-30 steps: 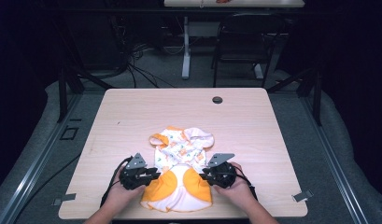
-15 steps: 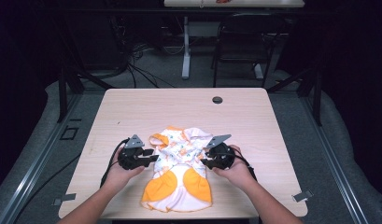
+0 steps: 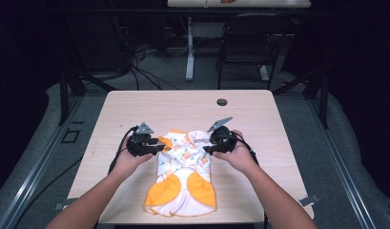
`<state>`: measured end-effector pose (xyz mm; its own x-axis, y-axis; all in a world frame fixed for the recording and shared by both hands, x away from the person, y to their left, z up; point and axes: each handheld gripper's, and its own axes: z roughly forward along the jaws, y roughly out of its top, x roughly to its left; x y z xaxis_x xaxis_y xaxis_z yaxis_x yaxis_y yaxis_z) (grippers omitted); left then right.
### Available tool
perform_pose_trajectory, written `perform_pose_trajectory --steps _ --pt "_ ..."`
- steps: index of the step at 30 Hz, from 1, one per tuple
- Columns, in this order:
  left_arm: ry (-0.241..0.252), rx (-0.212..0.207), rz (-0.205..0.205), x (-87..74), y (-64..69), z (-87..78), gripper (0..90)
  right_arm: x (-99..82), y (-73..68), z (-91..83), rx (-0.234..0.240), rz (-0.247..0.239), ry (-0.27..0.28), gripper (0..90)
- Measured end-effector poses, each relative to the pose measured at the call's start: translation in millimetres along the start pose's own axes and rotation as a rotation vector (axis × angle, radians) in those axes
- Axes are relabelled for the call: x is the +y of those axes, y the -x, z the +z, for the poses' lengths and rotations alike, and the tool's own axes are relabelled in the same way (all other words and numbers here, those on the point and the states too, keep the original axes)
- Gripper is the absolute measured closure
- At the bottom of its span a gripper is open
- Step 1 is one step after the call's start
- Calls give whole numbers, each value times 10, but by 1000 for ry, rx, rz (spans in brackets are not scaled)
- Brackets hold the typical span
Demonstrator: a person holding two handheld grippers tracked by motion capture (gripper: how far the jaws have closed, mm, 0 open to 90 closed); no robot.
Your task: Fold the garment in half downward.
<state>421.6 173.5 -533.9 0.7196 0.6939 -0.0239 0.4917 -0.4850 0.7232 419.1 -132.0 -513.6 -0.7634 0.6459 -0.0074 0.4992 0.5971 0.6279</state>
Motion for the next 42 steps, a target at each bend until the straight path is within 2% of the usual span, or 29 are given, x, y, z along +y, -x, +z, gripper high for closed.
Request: perform_pose_trajectory --steps 6,9,11,12,17,21,23,24,29,32,35,37,39,41,42 --pt "2 -18 9 137 -37 135 560 171 102 121 -3 16 -4 547" --pt "7 -29 -6 200 -64 190 553 231 138 177 7 20 -6 578" --pt "15 -50 -38 225 -92 229 553 262 164 219 16 31 9 608" --pt "8 -45 -42 235 -109 255 556 278 176 243 20 32 2 626" --pt "-32 -4 -42 252 -187 376 598 349 202 368 -22 9 -2 710" --pt "-30 3 -64 274 -264 448 626 389 263 448 -50 42 25 759" --pt "-25 21 -70 281 -289 483 632 372 304 520 -63 63 14 753" --pt "-24 25 -69 284 -299 492 635 361 323 546 -66 58 -1 742" --pt "-32 43 -70 274 -358 564 619 310 405 634 -84 83 -8 714" --pt "-39 43 -68 252 -378 600 597 289 422 682 -69 117 5 680" --pt "-52 41 -67 230 -392 632 578 283 429 716 -59 108 -18 651" --pt "-50 45 -65 217 -390 649 566 275 427 751 -64 122 -16 623" --pt "-60 43 -64 201 -386 660 555 271 438 764 -58 129 -37 607" --pt "-66 41 -62 179 -382 675 542 252 412 806 -55 159 0 593" --pt "-68 48 -56 167 -377 686 537 263 423 784 -47 132 -36 585"
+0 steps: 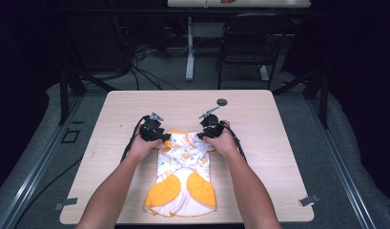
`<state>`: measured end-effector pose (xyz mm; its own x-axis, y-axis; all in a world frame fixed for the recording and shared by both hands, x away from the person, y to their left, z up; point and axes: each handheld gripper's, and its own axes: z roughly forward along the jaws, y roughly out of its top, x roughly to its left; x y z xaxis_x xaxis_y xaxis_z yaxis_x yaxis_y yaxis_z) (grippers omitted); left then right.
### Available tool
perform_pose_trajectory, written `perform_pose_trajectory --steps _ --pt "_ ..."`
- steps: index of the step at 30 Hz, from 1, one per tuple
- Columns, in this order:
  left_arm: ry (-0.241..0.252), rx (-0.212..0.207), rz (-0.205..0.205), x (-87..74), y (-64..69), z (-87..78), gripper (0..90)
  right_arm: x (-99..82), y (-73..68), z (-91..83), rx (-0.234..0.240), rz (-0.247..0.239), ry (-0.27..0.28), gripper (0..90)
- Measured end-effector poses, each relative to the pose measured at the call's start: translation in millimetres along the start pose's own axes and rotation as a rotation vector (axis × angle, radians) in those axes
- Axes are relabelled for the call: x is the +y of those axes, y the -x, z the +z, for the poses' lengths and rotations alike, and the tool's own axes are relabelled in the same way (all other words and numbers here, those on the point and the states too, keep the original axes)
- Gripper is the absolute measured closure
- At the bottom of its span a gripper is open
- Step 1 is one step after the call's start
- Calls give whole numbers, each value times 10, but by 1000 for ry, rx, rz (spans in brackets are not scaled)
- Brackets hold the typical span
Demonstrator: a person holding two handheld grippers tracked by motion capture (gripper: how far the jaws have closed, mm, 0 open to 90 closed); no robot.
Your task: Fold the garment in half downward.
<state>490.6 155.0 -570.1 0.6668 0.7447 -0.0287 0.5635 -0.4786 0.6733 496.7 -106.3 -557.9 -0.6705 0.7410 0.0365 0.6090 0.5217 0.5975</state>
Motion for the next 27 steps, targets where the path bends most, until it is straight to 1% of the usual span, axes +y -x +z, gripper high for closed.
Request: perform_pose_trajectory --steps 3,4,5,6,7,8,10,11,12,13,14,16,18,19,20,23,25,26,27 --pt "-6 -6 -2 -31 10 23 534 5 -20 2 2 -1 1 572" --pt "3 -2 -10 -41 15 27 536 7 -21 3 3 -8 -10 564" --pt "5 -4 -8 -45 15 26 538 4 -27 14 4 -14 -18 559" --pt "7 -1 -3 -47 18 27 538 -1 -41 22 2 -10 -5 560" --pt "11 2 0 -50 20 29 540 10 -46 5 -4 -29 -7 558" --pt "12 1 1 -51 18 30 540 20 -52 -8 -4 -28 5 552" --pt "9 -2 3 -51 17 28 543 33 -60 -9 20 -13 28 532" --pt "11 -2 4 -50 22 30 546 36 -67 -1 19 -12 28 528" --pt "11 0 4 -49 27 31 553 41 -80 19 13 -18 1 517" --pt "10 0 4 -49 31 31 560 48 -85 37 2 -42 -20 510" --pt "9 -2 8 -48 32 29 571 47 -97 54 -2 -40 -14 511" --pt "9 -3 9 -47 36 29 584 61 -98 74 -11 -54 -33 501" --pt "11 -5 9 -48 35 30 586 58 -93 85 -16 -57 -41 500" --pt "11 -5 8 -48 36 30 587 55 -89 88 -13 -52 -39 501" --pt "10 -5 8 -47 38 30 590 43 -86 100 -2 -30 -24 501" --pt "8 -7 14 -44 49 28 613 26 -47 98 13 -8 -25 504" --pt "2 -16 14 -41 55 24 646 -17 -30 123 41 38 25 535" --pt "1 -17 12 -40 58 23 655 -15 4 97 49 -2 -4 550" --pt "0 -17 11 -39 58 23 660 -24 11 100 55 -11 9 582"
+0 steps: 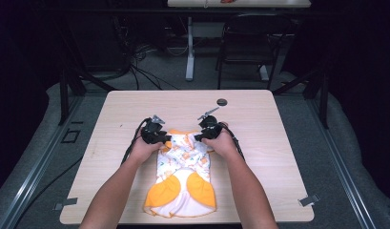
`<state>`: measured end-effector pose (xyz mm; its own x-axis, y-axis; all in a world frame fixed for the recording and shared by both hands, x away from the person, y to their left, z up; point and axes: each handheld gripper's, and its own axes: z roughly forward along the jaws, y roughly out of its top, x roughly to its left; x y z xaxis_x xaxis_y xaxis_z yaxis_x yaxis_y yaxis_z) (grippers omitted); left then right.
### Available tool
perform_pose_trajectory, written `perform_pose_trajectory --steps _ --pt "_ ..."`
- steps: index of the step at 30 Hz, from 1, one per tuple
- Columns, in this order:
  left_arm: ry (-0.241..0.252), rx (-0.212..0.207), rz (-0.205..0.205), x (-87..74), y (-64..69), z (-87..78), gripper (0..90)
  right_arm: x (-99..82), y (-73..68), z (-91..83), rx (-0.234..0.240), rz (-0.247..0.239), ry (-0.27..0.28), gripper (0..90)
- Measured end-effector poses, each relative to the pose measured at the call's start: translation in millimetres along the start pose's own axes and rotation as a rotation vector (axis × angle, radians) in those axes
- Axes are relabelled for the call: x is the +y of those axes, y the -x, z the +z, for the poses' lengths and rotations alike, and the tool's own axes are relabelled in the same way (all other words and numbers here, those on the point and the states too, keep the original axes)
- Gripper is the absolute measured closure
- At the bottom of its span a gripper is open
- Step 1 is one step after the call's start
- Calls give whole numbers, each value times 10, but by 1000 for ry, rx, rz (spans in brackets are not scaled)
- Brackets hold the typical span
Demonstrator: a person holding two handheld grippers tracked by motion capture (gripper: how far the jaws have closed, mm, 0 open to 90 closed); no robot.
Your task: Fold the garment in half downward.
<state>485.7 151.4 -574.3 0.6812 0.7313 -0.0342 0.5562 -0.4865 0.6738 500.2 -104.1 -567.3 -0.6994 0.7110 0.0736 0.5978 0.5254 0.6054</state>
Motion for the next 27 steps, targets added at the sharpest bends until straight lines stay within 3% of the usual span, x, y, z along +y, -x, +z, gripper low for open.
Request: perform_pose_trajectory --steps 5,10,16,20,27 --pt "1 -8 -3 -1 0 -2 715 9 -31 -16 25 16 -24 704" --pt "-1 -16 -3 1 2 -5 796 17 -74 -36 7 8 -21 802" --pt "-16 -9 2 24 25 -42 848 26 -97 -120 -10 -51 -20 825" --pt "-3 -1 11 56 49 -120 857 60 -158 -219 -26 -96 3 827" --pt "47 4 29 139 73 -306 867 90 -228 -395 -39 -126 42 827"
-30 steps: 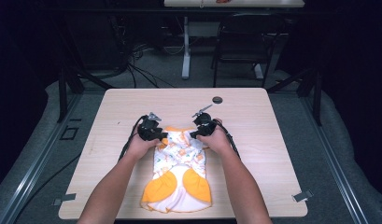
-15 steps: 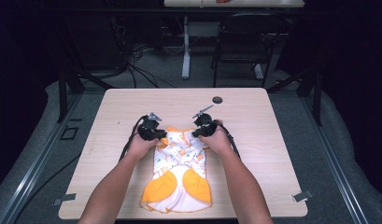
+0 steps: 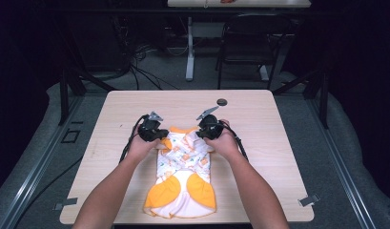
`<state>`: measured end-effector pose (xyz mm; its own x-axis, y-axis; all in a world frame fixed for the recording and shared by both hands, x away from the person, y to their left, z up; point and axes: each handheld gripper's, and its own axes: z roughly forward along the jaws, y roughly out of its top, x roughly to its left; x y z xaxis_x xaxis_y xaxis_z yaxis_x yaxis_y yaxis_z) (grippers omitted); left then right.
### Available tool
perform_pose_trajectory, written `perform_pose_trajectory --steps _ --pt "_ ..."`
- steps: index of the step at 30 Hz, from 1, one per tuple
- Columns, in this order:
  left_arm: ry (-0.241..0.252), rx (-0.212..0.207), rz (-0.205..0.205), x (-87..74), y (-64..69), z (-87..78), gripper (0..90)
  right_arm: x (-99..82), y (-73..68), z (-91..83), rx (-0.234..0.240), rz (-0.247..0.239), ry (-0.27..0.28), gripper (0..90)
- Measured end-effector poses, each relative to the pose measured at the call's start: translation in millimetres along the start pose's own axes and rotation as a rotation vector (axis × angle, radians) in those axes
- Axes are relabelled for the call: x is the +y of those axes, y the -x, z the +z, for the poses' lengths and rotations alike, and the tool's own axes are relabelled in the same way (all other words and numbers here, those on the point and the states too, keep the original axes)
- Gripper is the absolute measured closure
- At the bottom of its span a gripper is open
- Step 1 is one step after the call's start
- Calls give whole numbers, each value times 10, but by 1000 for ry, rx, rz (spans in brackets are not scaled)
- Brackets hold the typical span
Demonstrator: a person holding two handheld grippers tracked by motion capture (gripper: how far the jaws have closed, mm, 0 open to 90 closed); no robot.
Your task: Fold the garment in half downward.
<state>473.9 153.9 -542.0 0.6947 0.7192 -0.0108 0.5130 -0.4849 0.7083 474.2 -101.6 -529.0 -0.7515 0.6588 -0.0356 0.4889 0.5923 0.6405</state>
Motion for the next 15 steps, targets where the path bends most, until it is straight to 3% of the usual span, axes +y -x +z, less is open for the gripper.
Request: perform_pose_trajectory --steps 7,15 --pt "20 9 36 83 33 -161 869 38 -71 -152 -18 -38 30 826" --pt "58 22 47 170 16 -331 872 135 -135 -314 -38 -66 67 825"
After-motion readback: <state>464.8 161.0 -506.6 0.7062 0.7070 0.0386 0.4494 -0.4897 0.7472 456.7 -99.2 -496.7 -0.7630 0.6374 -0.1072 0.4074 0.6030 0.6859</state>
